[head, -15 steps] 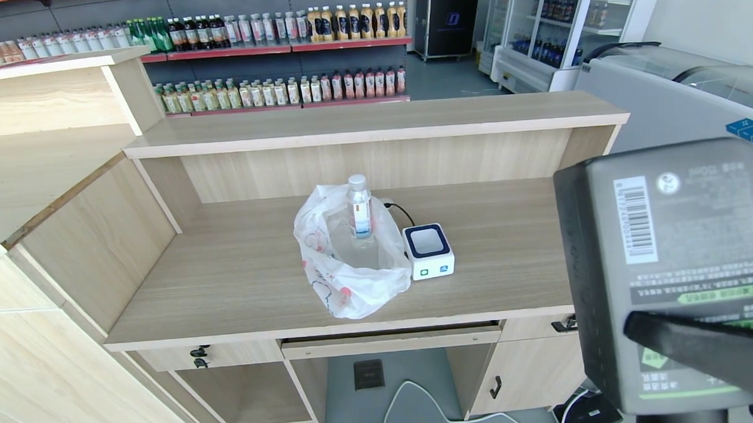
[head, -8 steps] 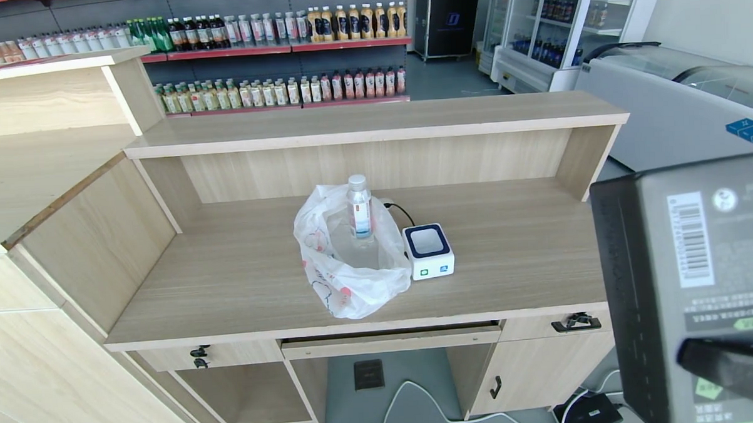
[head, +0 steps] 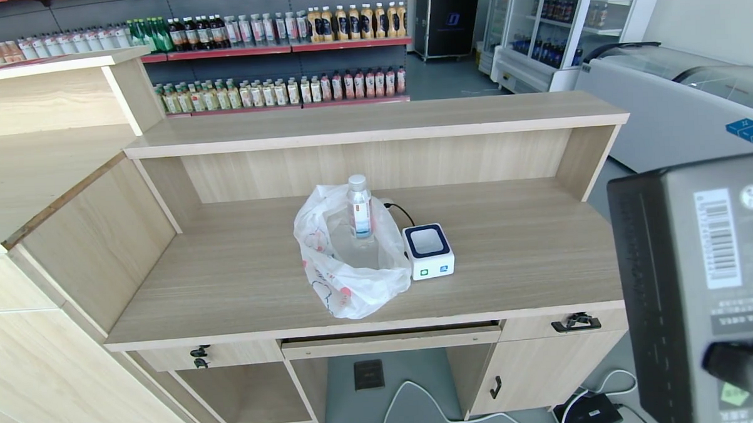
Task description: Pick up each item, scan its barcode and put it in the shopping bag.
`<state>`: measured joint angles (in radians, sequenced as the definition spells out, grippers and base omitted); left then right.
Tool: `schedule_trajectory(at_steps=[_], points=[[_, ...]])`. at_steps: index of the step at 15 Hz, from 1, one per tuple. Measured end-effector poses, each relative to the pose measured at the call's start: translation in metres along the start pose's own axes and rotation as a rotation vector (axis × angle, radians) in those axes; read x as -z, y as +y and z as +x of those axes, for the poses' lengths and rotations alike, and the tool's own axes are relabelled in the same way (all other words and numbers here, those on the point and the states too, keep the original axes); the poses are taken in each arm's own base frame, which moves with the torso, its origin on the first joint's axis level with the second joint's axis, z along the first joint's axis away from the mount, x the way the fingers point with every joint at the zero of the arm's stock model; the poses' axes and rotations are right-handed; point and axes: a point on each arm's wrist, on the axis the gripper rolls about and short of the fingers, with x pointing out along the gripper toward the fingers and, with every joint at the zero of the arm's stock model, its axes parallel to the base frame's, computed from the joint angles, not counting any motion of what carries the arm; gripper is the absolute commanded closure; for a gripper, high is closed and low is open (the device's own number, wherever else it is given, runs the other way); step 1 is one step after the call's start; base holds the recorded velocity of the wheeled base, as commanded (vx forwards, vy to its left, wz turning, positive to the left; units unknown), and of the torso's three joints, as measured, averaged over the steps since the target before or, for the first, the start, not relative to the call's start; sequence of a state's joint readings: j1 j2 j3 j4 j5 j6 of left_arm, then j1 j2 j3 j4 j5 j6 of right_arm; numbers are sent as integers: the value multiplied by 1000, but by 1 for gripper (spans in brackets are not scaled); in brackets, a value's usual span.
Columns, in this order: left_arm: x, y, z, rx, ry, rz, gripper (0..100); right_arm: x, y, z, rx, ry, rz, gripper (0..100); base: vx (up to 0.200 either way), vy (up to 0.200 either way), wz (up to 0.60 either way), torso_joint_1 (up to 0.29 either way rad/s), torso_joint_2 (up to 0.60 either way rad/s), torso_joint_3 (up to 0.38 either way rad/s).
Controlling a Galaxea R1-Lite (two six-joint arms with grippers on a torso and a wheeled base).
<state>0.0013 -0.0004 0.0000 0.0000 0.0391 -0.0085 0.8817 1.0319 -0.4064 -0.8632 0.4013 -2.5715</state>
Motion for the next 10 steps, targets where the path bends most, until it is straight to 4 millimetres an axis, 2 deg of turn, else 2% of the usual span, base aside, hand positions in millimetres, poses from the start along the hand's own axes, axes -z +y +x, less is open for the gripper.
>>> schedule_trajectory(at_steps=[2,5,7,10], points=[[0,0,0,0,0,0,0,0,1,1,-4,0,23,100,0,0,0,0,0,0],[0,0,0,0,0,0,0,7,7,5,-85,81,337,100,0,0,0,0,0,0],[0,0,0,0,0,0,0,14,19,3,-232,305,717,100,0,0,0,0,0,0],[0,0,0,0,0,0,0,26,37,0,-352,836,1169,100,0,0,0,0,0,0]])
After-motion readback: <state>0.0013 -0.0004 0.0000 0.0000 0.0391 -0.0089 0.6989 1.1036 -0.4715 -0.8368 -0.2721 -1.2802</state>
